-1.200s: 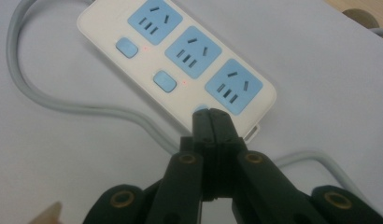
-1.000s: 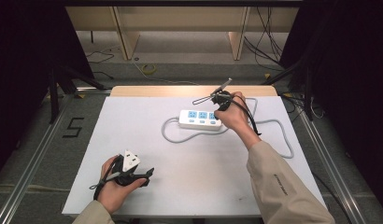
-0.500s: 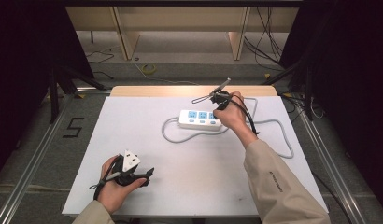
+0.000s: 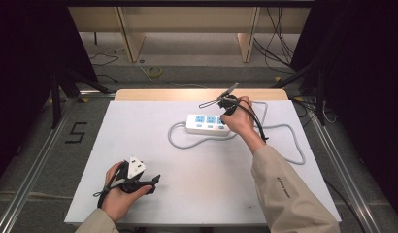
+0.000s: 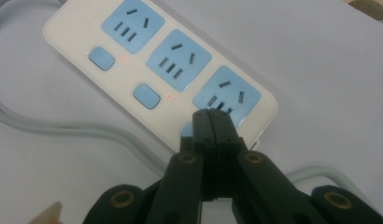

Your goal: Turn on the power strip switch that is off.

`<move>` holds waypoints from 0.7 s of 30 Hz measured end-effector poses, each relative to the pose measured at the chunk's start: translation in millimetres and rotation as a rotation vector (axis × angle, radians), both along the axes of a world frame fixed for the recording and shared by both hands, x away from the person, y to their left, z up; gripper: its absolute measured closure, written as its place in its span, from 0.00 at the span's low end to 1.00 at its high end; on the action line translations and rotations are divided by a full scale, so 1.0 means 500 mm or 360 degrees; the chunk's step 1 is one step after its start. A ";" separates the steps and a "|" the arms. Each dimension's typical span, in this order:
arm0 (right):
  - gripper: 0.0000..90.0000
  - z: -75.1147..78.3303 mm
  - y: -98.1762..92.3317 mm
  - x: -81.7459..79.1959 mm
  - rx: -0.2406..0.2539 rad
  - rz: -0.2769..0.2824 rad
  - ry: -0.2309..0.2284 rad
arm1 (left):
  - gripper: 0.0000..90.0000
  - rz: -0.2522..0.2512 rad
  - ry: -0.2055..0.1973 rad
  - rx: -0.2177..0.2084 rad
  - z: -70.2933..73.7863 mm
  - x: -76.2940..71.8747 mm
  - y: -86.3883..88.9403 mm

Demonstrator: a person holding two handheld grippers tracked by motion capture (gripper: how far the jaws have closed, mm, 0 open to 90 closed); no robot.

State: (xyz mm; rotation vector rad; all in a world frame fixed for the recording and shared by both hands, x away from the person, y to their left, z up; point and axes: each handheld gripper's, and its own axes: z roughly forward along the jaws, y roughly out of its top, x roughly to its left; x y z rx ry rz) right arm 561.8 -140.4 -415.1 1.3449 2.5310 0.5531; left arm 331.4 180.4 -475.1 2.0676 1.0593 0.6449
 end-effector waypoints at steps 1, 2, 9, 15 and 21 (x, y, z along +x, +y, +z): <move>1.00 -0.003 0.001 0.000 0.0004 -0.0008 0.0005 | 0.25 0.0000 -0.0001 0.0000 0.000 0.000 0.000; 1.00 -0.005 0.001 0.000 0.0003 -0.0003 0.0004 | 0.25 0.0000 0.0001 0.0003 0.000 0.000 0.000; 1.00 -0.014 0.012 0.000 -0.0003 0.0002 0.0013 | 0.25 0.0000 0.0000 0.0003 0.000 0.000 0.000; 1.00 -0.024 0.017 0.003 -0.0014 0.0001 0.0020 | 0.25 -0.0002 -0.0004 0.0000 0.000 0.000 0.000; 1.00 -0.029 0.021 0.005 -0.0022 -0.0013 0.0028 | 0.25 -0.0004 0.0000 0.0005 0.000 0.000 0.000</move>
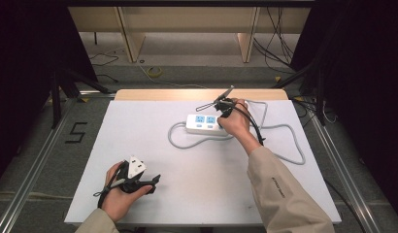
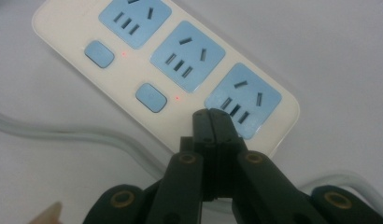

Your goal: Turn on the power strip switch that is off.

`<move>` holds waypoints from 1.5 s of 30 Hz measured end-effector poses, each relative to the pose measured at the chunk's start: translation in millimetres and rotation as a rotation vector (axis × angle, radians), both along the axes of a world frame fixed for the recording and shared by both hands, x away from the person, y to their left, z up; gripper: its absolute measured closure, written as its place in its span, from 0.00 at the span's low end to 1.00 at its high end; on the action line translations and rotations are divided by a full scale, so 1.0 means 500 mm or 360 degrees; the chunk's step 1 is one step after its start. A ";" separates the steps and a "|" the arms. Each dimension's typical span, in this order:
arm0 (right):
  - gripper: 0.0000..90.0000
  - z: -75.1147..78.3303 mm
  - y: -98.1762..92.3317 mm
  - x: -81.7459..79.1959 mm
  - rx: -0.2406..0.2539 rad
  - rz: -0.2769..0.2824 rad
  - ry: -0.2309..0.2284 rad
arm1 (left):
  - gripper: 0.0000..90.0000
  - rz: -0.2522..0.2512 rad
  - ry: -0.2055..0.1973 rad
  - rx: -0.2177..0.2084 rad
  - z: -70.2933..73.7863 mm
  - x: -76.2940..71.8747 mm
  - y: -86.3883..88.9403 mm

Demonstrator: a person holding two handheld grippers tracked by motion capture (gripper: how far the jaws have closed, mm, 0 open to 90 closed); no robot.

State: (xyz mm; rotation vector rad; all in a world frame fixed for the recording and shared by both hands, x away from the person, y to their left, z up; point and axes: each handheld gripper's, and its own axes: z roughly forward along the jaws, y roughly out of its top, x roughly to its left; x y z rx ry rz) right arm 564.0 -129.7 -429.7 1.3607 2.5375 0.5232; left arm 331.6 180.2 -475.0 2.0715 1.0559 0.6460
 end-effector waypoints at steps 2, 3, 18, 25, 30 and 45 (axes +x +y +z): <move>1.00 -0.002 0.000 0.001 -0.0004 0.0000 -0.0001 | 0.25 0.0001 0.0000 -0.0003 0.000 0.000 0.000; 1.00 -0.002 -0.001 0.002 -0.0004 0.0010 -0.0008 | 0.25 0.0001 0.0001 -0.0002 0.000 0.000 0.001; 1.00 -0.005 0.001 0.002 -0.0005 -0.0006 0.0008 | 0.25 0.0003 -0.0004 -0.0001 0.001 0.000 0.000; 1.00 -0.006 -0.001 0.003 0.0003 -0.0017 0.0026 | 0.25 0.0001 -0.0006 0.0000 0.002 -0.001 0.000; 1.00 -0.007 -0.002 0.004 0.0015 -0.0018 0.0029 | 0.25 0.0002 -0.0004 0.0000 0.001 0.000 -0.001; 1.00 -0.009 0.003 0.003 -0.0008 -0.0029 0.0029 | 0.25 -0.0006 -0.0006 0.0004 0.001 -0.001 -0.002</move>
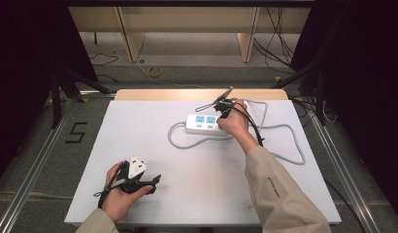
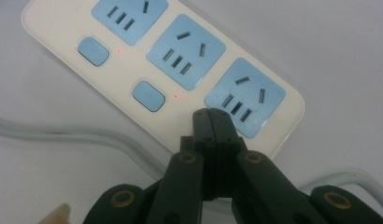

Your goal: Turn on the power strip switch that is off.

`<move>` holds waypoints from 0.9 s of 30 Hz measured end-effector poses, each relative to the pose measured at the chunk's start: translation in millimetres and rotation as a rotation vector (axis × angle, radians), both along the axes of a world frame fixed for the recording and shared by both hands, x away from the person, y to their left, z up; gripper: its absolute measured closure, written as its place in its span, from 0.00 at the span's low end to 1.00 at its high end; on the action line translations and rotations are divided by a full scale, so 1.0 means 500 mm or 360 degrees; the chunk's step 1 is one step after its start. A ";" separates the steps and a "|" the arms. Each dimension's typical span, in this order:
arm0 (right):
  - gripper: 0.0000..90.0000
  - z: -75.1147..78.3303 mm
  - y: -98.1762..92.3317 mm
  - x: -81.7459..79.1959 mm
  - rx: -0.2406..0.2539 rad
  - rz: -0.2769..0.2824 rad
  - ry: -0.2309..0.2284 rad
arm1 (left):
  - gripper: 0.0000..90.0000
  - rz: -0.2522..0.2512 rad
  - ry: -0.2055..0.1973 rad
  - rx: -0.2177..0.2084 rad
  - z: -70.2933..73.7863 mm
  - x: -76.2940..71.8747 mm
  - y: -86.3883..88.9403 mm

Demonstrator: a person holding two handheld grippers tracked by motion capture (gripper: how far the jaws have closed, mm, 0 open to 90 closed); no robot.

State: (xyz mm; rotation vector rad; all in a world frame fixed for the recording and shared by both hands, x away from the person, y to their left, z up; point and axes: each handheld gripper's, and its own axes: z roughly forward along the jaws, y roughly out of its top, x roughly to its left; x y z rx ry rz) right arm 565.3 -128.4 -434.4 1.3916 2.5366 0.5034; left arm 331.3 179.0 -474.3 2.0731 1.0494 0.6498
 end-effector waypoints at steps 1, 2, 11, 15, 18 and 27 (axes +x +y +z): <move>1.00 0.000 -0.001 0.000 0.0001 0.0005 -0.0002 | 0.25 0.0001 0.0001 -0.0002 0.000 0.000 0.000; 1.00 0.000 -0.001 -0.001 0.0001 0.0005 -0.0005 | 0.25 0.0002 0.0002 -0.0004 -0.001 0.000 0.000; 0.99 0.001 -0.014 -0.010 0.0057 -0.0002 -0.0048 | 0.25 0.0003 0.0012 -0.0001 -0.003 0.002 0.001; 0.97 0.007 -0.028 -0.020 0.0083 -0.0001 -0.0077 | 0.25 0.0005 0.0019 0.0001 -0.004 0.002 0.001; 0.95 0.017 -0.039 -0.027 0.0119 -0.0008 -0.0073 | 0.25 0.0004 0.0021 0.0005 -0.004 0.001 0.001; 0.84 0.030 -0.075 -0.056 0.0150 0.0046 -0.0094 | 0.25 0.0014 0.0027 -0.0004 -0.006 0.001 0.003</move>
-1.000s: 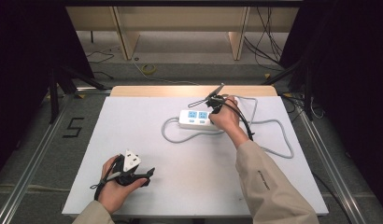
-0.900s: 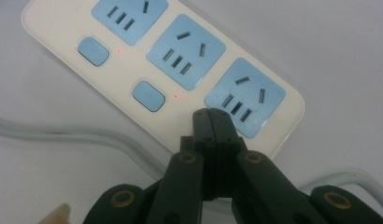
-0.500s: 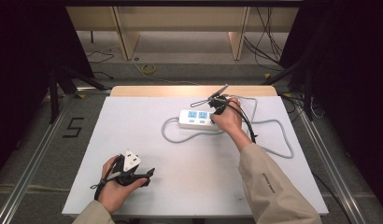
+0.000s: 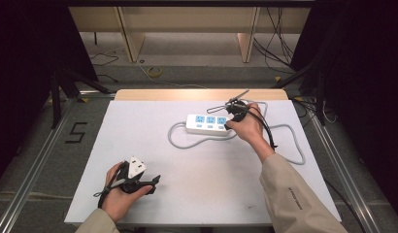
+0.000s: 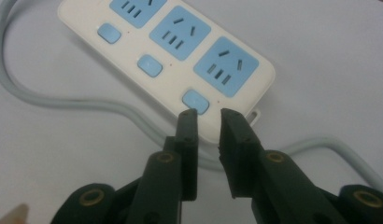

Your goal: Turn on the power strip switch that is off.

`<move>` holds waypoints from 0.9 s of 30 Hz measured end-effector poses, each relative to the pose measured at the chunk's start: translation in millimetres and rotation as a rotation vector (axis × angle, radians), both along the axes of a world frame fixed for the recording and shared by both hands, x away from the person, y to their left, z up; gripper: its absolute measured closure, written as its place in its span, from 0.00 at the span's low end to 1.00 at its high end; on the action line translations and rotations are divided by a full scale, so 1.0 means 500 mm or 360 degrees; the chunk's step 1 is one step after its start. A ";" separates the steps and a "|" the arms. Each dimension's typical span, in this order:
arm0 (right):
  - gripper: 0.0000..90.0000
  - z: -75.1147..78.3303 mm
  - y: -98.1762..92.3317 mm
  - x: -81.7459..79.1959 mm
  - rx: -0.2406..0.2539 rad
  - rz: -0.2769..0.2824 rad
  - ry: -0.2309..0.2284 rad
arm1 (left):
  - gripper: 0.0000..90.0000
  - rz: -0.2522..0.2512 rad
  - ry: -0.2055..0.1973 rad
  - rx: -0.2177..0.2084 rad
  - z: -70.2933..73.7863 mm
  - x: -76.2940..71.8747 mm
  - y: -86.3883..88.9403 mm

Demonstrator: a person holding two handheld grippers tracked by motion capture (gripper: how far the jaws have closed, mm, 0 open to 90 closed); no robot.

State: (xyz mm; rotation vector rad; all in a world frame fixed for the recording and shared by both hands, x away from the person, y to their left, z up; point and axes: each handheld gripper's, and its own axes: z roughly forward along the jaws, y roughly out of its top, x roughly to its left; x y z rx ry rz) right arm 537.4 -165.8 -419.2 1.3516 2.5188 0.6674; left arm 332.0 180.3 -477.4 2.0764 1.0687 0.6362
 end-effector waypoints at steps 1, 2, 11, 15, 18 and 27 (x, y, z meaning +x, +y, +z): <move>0.82 0.000 -0.005 -0.007 0.0012 -0.0002 0.0005 | 0.25 0.0000 0.0001 0.0002 0.000 0.000 0.000; 0.81 -0.001 -0.011 -0.012 0.0019 0.0017 -0.0001 | 0.25 0.0001 0.0001 0.0000 0.000 0.000 0.001; 0.69 -0.001 -0.059 -0.093 0.0146 0.0096 -0.0080 | 0.25 0.0012 0.0008 0.0005 -0.001 -0.001 0.004; 0.64 -0.010 -0.085 -0.136 0.0235 0.0133 -0.0103 | 0.25 0.0013 0.0004 0.0004 -0.002 -0.002 0.003; 0.62 -0.019 -0.105 -0.174 0.0249 0.0148 -0.0146 | 0.25 0.0018 0.0008 0.0004 -0.003 -0.001 0.004; 0.60 -0.044 -0.153 -0.286 0.0321 0.0178 -0.0251 | 0.24 0.0015 0.0016 0.0013 -0.004 -0.002 0.001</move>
